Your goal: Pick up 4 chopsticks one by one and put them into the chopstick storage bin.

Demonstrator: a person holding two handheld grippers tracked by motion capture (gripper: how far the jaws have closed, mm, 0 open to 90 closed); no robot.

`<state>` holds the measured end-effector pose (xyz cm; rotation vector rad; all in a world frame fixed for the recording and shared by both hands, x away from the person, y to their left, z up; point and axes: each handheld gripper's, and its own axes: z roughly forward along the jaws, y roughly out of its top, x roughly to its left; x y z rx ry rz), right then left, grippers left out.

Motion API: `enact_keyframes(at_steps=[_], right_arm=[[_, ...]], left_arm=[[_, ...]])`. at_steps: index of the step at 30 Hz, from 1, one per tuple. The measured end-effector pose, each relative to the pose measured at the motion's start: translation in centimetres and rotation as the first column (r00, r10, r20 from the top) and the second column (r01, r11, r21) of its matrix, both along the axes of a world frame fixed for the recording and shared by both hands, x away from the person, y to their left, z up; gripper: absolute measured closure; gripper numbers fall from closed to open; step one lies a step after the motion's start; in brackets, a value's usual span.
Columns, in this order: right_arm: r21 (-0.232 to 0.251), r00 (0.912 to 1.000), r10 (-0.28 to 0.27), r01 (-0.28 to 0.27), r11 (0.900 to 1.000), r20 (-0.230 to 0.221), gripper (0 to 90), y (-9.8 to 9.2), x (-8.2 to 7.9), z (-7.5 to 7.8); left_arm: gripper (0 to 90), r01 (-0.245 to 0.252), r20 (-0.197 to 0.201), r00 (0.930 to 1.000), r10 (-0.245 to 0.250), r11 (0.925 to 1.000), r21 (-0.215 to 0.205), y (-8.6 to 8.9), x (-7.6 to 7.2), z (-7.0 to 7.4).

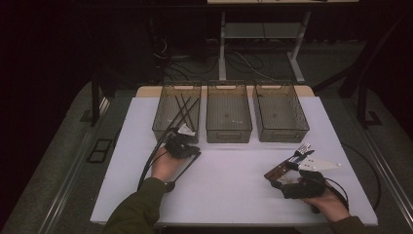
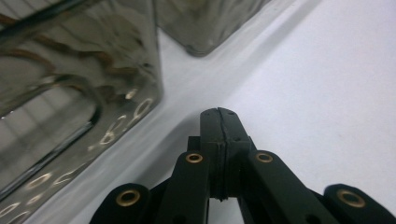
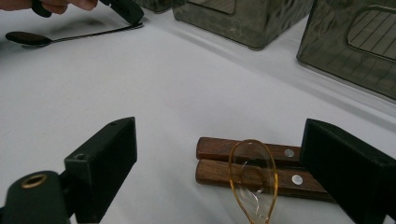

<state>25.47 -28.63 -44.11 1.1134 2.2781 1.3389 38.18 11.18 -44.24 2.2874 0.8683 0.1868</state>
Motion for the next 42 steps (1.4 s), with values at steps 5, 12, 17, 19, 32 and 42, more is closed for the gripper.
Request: enact_keyframes(at_steps=[5, 12, 17, 19, 32, 42], right_arm=[[0.001, 1.0, 0.0, 0.0, 1.0, 0.0, 11.0, 0.0, 0.0, 0.0], [0.001, 1.0, 0.001, -0.001, 1.0, 0.0, 11.0, 0.0, 0.0, 0.0], [0.0, 1.0, 0.002, -0.002, 1.0, 0.0, 11.0, 0.0, 0.0, 0.0], [0.001, 1.0, 0.002, -0.002, 1.0, 0.0, 11.0, 0.0, 0.0, 0.0], [0.0, 1.0, 0.004, -0.004, 1.0, 0.004, 11.0, 0.0, 0.0, 0.0], [-0.002, 0.9999, 0.007, -0.007, 1.0, 0.008, 11.0, 0.0, 0.0, 0.0]], left_arm=[[89.4, 0.021, -0.016, 0.9997, -0.021, 0.9997, -0.01, -0.4, -0.3, 0.0], [89.5, 0.104, -0.027, 0.9942, -0.104, 0.9946, -0.009, -1.4, -0.8, 0.0], [89.5, 0.159, -0.036, 0.9866, -0.159, 0.9872, -0.008, -2.2, -1.4, 0.1], [89.5, 0.183, -0.044, 0.982, -0.184, 0.983, -0.008, -2.4, -1.7, 0.1], [89.5, 0.318, -0.092, 0.9435, -0.318, 0.948, -0.022, -4.0, -3.3, 0.2], [85.1, 0.301, -0.065, 0.9507, -0.303, 0.9524, -0.051, -3.2, -3.3, 0.9]])
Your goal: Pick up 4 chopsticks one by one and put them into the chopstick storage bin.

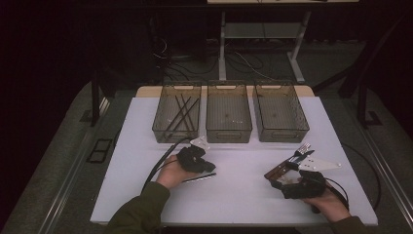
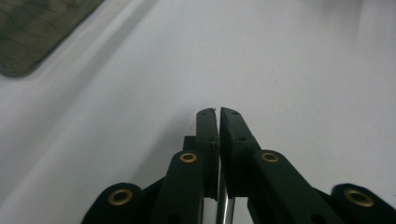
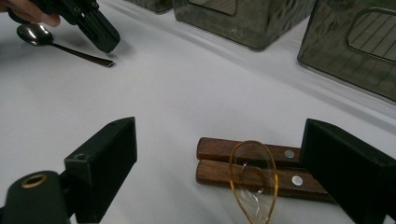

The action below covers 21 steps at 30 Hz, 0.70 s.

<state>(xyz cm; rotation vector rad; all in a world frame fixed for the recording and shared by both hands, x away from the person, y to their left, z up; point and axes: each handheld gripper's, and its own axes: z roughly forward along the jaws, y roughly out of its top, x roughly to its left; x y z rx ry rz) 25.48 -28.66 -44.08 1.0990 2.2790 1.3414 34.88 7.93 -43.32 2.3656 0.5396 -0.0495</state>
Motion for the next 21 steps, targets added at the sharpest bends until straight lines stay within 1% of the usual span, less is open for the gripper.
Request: enact_keyframes(at_steps=[6, 9, 12, 13, 14, 18, 21], right_arm=[[0.002, 1.0, -0.002, 0.002, 1.0, 0.005, 11.0, 0.1, 0.1, 0.0], [0.004, 1.0, 0.0, 0.0, 1.0, 0.009, 11.0, 0.1, 0.1, 0.1], [0.006, 0.9999, 0.001, -0.001, 1.0, 0.014, 11.0, 0.1, 0.2, 0.1], [0.005, 0.9999, 0.002, -0.002, 1.0, 0.015, 11.0, 0.1, 0.2, 0.1], [0.006, 0.9999, 0.002, -0.003, 1.0, 0.016, 11.0, 0.1, 0.2, 0.1], [0.009, 0.9998, 0.003, -0.003, 1.0, 0.017, 11.0, 0.1, 0.1, 0.2], [0.005, 0.9998, 0.005, -0.005, 1.0, 0.019, 11.0, 0.1, 0.1, 0.2]], left_arm=[[73.8, -0.046, 0.012, 0.9988, 0.047, 0.998, -0.043, 1.2, -0.3, 0.7], [64.7, -0.062, 0.028, 0.9976, 0.064, 0.9961, -0.062, 1.9, -0.7, 1.3], [55.8, -0.086, 0.05, 0.9946, 0.091, 0.9914, -0.098, 2.8, -1.1, 1.8], [52.8, -0.091, 0.05, 0.994, 0.097, 0.9906, -0.102, 3.0, -1.2, 1.9], [50.2, -0.103, 0.06, 0.9921, 0.11, 0.9888, -0.108, 3.2, -1.3, 2.0], [40.8, -0.128, 0.074, 0.9876, 0.138, 0.9834, -0.129, 4.0, -2.0, 2.2], [35.0, -0.156, 0.093, 0.9809, 0.171, 0.977, -0.145, 4.8, -2.7, 2.6]])
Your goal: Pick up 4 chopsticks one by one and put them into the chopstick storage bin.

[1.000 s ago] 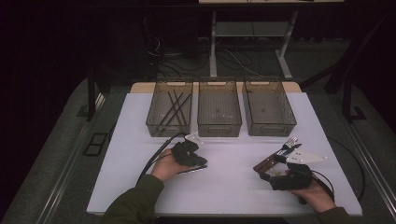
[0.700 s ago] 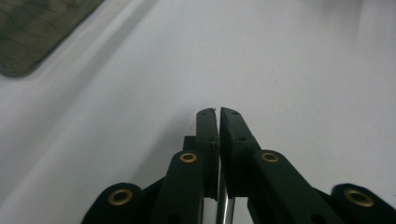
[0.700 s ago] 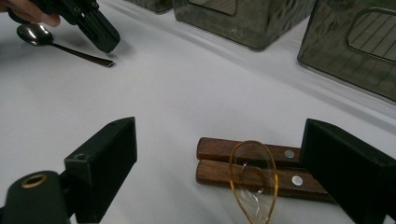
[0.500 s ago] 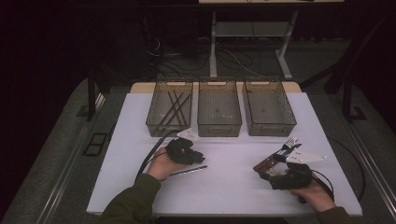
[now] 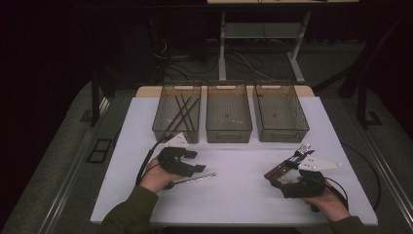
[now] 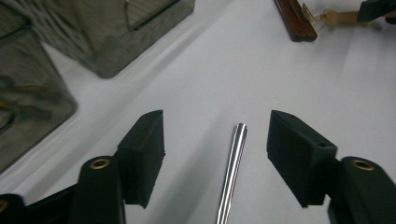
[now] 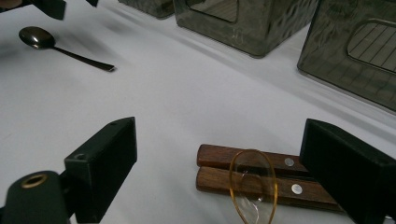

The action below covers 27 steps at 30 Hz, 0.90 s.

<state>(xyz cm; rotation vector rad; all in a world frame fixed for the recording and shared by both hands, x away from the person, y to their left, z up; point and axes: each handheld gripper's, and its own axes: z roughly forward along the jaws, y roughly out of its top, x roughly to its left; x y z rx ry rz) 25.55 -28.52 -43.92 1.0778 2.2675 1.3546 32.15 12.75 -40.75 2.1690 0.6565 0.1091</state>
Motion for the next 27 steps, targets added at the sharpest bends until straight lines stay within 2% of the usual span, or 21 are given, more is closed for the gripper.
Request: enact_keyframes(at_steps=[3, 8, 11, 16, 20, 21, 27], right_arm=[[-0.001, 1.0, -0.002, 0.002, 1.0, -0.001, 11.0, 0.0, 0.0, 0.0], [-0.003, 1.0, -0.002, 0.002, 1.0, 0.001, 11.0, 0.0, 0.0, 0.0], [-0.002, 1.0, -0.001, 0.001, 1.0, 0.0, 11.0, 0.0, 0.0, 0.0], [-0.008, 1.0, -0.002, 0.002, 1.0, 0.003, 11.0, -0.1, -0.1, 0.0], [-0.009, 1.0, -0.001, 0.001, 1.0, -0.005, 11.0, 0.1, -0.1, -0.1], [-0.01, 1.0, -0.001, 0.001, 1.0, -0.005, 11.0, 0.1, -0.1, -0.1], [-0.01, 1.0, -0.004, 0.004, 1.0, -0.005, 11.0, 0.0, 0.0, -0.1]], left_arm=[[31.4, -0.035, 0.018, 0.9992, 0.035, 0.9992, -0.02, 1.0, -0.8, 0.3], [30.2, -0.1, 0.044, 0.9939, 0.101, 0.9949, -0.012, 3.7, -2.5, 0.2], [30.2, -0.14, 0.048, 0.989, 0.14, 0.9901, 0.0, 5.3, -3.4, 0.1], [31.1, -0.208, 0.037, 0.9774, 0.208, 0.9781, 0.005, 7.7, -4.9, -0.8], [33.7, -0.229, 0.023, 0.9734, 0.228, 0.9727, 0.037, 8.3, -5.6, -1.6], [34.2, -0.228, 0.019, 0.9736, 0.227, 0.972, 0.056, 8.3, -5.6, -1.9], [40.3, -0.221, -0.012, 0.9749, 0.222, 0.9714, 0.088, 8.1, -5.3, -2.6]])
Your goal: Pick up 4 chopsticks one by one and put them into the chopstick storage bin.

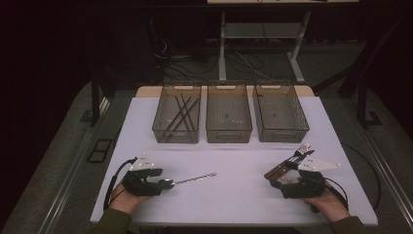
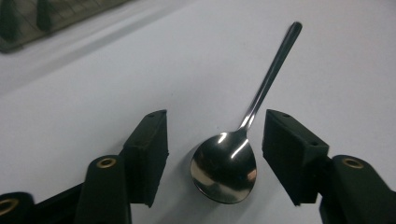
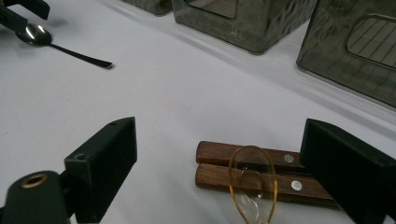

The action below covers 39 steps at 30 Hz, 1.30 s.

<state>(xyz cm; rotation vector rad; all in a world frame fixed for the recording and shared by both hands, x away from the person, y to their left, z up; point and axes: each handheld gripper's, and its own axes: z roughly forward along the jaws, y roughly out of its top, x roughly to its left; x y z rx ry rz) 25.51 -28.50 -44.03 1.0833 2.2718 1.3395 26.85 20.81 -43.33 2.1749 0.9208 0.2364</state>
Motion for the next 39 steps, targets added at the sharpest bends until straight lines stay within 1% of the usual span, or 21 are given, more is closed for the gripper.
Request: enact_keyframes(at_steps=[1, 3, 10, 14, 16, 20, 22, 24, 25, 26, 28, 29, 35, 39], right_arm=[[0.002, 1.0, -0.003, 0.003, 1.0, 0.001, 11.0, -0.01, 0.0, 0.0], [0.002, 1.0, -0.003, 0.003, 1.0, 0.0, 11.0, -0.02, 0.0, 0.0], [0.001, 1.0, -0.002, 0.002, 1.0, 0.001, 11.0, -0.01, -0.04, 0.01], [0.0, 1.0, 0.0, 0.0, 1.0, 0.001, 11.0, 0.04, -0.05, 0.01], [-0.001, 1.0, 0.0, 0.0, 1.0, 0.001, 11.0, 0.06, -0.06, 0.02], [-0.001, 1.0, -0.002, 0.002, 1.0, 0.0, 11.0, 0.01, -0.05, -0.01], [-0.001, 1.0, 0.0, 0.0, 1.0, 0.003, 11.0, 0.01, -0.07, 0.0], [-0.003, 1.0, 0.001, -0.001, 1.0, 0.002, 11.0, 0.02, -0.06, 0.0], [-0.004, 1.0, 0.001, -0.001, 1.0, 0.0, 11.0, 0.03, -0.06, -0.01], [-0.004, 1.0, 0.001, -0.001, 1.0, 0.0, 11.0, 0.03, -0.05, -0.02], [-0.004, 1.0, 0.001, -0.001, 1.0, 0.0, 11.0, 0.03, -0.06, -0.01], [-0.005, 1.0, 0.001, -0.001, 1.0, -0.001, 11.0, 0.03, -0.06, -0.01], [-0.006, 1.0, 0.002, -0.002, 1.0, -0.001, 11.0, 0.03, -0.07, -0.01], [-0.007, 1.0, 0.002, -0.002, 1.0, -0.001, 11.0, 0.02, -0.07, -0.02]], left_arm=[[40.9, -0.007, -0.006, 1.0, 0.007, 1.0, 0.003, -0.06, 0.0, -0.15], [42.0, -0.005, -0.017, 0.9998, 0.005, 0.9999, 0.009, -0.01, 0.08, -0.33], [44.8, 0.01, -0.025, 0.9996, -0.01, 0.9996, 0.025, 0.0, 0.18, -0.5], [46.1, 0.01, -0.031, 0.9995, -0.009, 0.9995, 0.031, -0.06, 0.1, -0.52], [47.0, 0.016, -0.031, 0.9994, -0.015, 0.9994, 0.031, -0.11, 0.12, -0.59], [47.9, 0.038, -0.042, 0.9985, -0.035, 0.998, 0.051, -0.27, 0.1, -0.69], [48.2, 0.043, -0.041, 0.9983, -0.041, 0.9974, 0.058, -0.39, 0.05, -0.71], [48.9, 0.053, -0.041, 0.9979, -0.05, 0.9961, 0.071, -0.41, 0.01, -0.67], [49.2, 0.062, -0.033, 0.9977, -0.06, 0.9953, 0.074, -0.44, 0.01, -0.71], [49.8, 0.069, -0.032, 0.9973, -0.066, 0.9941, 0.084, -0.48, -0.04, -0.67], [51.1, 0.073, -0.023, 0.9972, -0.072, 0.993, 0.092, -0.62, -0.17, -0.68], [52.1, 0.083, -0.025, 0.9964, -0.081, 0.9915, 0.1, -0.62, -0.19, -0.63], [61.1, 0.121, -0.024, 0.9926, -0.119, 0.9861, 0.114, -0.87, -0.35, -0.53], [64.1, 0.136, -0.023, 0.9907, -0.134, 0.9834, 0.121, -0.91, -0.39, -0.49]])
